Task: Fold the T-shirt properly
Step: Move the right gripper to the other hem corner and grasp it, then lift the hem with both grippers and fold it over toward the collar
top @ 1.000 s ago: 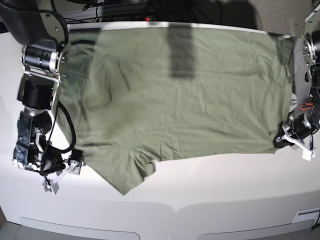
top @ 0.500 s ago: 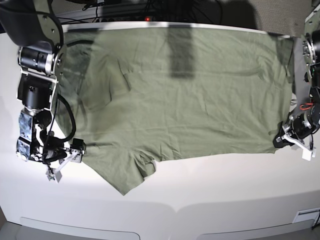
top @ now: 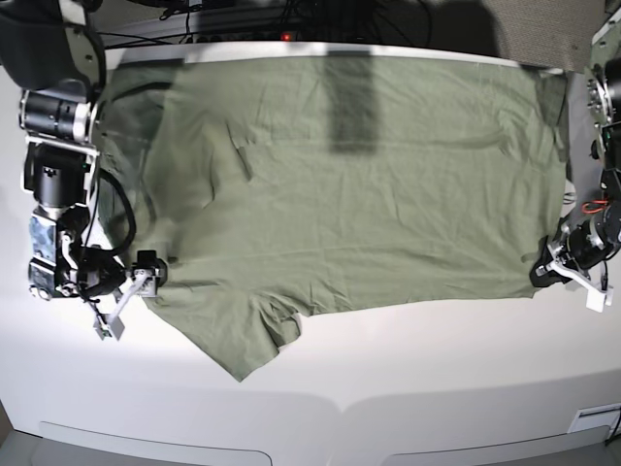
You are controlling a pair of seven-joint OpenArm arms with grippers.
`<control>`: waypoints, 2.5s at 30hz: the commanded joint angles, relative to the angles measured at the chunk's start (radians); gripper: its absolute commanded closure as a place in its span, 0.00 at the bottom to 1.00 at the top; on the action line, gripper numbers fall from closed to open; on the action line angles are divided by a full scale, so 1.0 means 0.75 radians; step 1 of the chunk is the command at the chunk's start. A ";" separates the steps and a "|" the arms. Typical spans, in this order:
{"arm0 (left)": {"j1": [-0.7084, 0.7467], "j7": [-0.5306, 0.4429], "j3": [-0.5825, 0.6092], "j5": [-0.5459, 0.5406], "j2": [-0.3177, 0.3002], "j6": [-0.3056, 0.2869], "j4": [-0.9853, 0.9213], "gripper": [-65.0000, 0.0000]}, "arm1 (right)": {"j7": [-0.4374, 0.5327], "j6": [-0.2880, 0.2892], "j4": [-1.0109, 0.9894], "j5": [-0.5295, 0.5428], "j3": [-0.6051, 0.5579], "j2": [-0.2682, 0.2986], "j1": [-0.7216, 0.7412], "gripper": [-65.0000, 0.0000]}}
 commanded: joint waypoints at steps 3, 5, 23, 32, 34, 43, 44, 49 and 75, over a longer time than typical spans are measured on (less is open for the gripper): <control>-0.040 -0.032 -0.003 -0.020 -0.023 -0.014 0.017 1.00 | 0.010 0.011 0.021 0.075 -0.036 0.076 0.083 0.27; -0.040 -0.031 -0.003 -0.020 -0.022 -0.014 0.017 1.00 | 0.011 0.011 0.021 0.073 -0.045 0.104 0.096 0.27; -0.040 0.000 -0.003 -0.020 -0.005 -0.014 0.017 1.00 | 0.141 0.006 0.018 0.063 -0.044 -0.039 0.003 0.27; -0.040 -0.001 -0.003 -0.020 -0.005 -0.014 0.017 1.00 | 0.090 0.048 0.018 0.078 -0.044 -0.050 0.003 0.28; -0.040 -0.001 -0.003 -0.020 -0.005 -0.014 0.017 1.00 | 0.080 0.048 0.018 0.078 -0.044 -0.047 0.003 0.31; -0.040 -0.002 -0.003 -0.020 -0.005 -0.014 0.017 1.00 | 0.071 0.048 0.018 0.078 -0.045 -0.012 0.003 0.72; -0.040 -0.002 -0.003 -0.020 -0.005 -0.014 0.017 1.00 | 0.071 0.048 0.018 0.078 -0.044 -0.008 0.003 0.78; -0.041 -0.001 -0.003 -0.020 -0.005 -0.014 0.017 1.00 | 0.082 0.048 0.018 0.078 -0.044 0.003 0.003 1.00; 0.124 0.463 -0.003 -0.269 -0.014 -0.014 0.621 1.00 | -0.278 0.048 0.411 0.513 -0.045 0.146 -0.043 1.00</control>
